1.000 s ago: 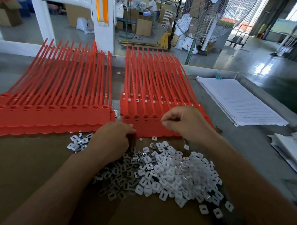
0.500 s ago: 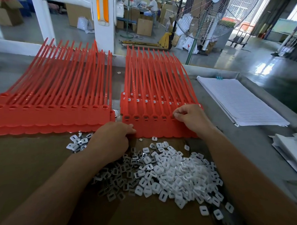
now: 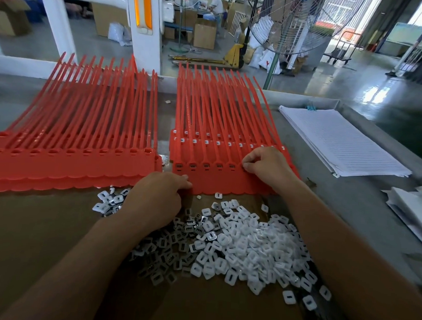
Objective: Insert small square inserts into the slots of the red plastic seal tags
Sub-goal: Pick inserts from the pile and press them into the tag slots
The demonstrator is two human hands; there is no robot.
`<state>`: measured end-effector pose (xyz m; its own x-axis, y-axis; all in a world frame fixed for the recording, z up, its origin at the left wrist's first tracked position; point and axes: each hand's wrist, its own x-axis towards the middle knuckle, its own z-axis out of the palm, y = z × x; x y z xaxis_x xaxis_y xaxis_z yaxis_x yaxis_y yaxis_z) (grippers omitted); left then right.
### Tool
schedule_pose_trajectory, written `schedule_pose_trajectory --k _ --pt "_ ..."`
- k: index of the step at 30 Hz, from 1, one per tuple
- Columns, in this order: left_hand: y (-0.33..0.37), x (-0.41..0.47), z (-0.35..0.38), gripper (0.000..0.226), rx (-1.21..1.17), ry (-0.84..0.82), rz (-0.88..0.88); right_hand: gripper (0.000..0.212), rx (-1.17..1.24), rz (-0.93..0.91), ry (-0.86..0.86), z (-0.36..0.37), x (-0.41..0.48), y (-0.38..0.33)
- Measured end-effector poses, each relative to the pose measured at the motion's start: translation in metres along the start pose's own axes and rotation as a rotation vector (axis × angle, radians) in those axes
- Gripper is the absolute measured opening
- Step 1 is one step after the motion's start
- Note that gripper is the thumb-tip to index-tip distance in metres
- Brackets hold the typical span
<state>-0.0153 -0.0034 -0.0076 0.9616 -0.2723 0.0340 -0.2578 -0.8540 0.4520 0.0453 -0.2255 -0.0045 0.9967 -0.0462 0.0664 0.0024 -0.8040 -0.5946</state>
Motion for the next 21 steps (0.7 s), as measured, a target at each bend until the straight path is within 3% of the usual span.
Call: schedule_pose_trajectory --k 3,10,21 --pt "0.000 0.000 0.000 0.056 0.000 -0.002 0.002 0.022 0.044 0.046 0.038 0.000 0.001 -0.002" --pt "0.000 0.000 -0.001 0.056 -0.014 -0.006 0.005 0.009 0.085 0.076 0.003 -0.002 0.003 0.000" --pt "0.001 0.001 -0.002 0.056 0.024 -0.024 0.009 0.014 -0.018 -0.111 0.011 -0.012 -0.020 -0.018"
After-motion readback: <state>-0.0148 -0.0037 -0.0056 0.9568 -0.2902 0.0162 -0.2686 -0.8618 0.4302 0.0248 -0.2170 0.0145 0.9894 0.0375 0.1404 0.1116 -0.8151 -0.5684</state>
